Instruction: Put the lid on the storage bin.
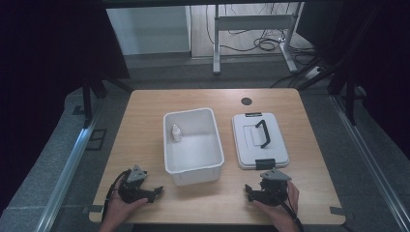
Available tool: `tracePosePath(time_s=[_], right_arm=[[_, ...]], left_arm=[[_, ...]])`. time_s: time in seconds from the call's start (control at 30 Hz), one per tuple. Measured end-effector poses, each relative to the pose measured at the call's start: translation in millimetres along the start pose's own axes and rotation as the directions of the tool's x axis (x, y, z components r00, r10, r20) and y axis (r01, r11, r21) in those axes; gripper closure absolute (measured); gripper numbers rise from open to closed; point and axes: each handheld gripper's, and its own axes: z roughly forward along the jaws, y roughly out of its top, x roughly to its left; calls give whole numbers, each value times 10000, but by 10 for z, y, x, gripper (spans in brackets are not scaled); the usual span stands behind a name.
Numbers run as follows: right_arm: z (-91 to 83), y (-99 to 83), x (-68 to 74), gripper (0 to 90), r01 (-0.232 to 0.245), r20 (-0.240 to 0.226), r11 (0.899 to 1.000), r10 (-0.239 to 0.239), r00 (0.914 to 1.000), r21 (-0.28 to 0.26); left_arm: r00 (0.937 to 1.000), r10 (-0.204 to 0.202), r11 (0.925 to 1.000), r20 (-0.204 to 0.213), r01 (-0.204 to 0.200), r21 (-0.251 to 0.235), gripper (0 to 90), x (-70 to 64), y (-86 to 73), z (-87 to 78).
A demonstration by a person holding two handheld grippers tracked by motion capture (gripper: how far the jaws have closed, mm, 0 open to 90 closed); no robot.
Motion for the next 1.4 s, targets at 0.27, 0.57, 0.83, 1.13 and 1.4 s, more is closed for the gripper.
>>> tracePosePath(time_s=[0.27,0.57,0.83,1.13,1.4], right_arm=[[-40,32,-11,176,-675,-39,9977,676,9977,65],[-118,47,30,252,-602,-88,9982,602,9981,67],[-160,85,66,282,-739,-516,9972,734,9960,-85],[-335,166,12,295,-844,-622,9963,832,9946,-171],[-420,293,-17,303,-947,-982,9953,924,9909,-190]], left_arm=[[10000,-47,10000,-48,47,6,106,-6,3,2],[10000,-57,10000,-47,57,7,106,-11,11,9],[9999,-84,10000,-99,84,5,109,-24,11,9],[9999,-100,9999,-98,100,-8,113,-27,8,7],[9999,-130,9999,-110,129,-23,115,-36,2,1]])
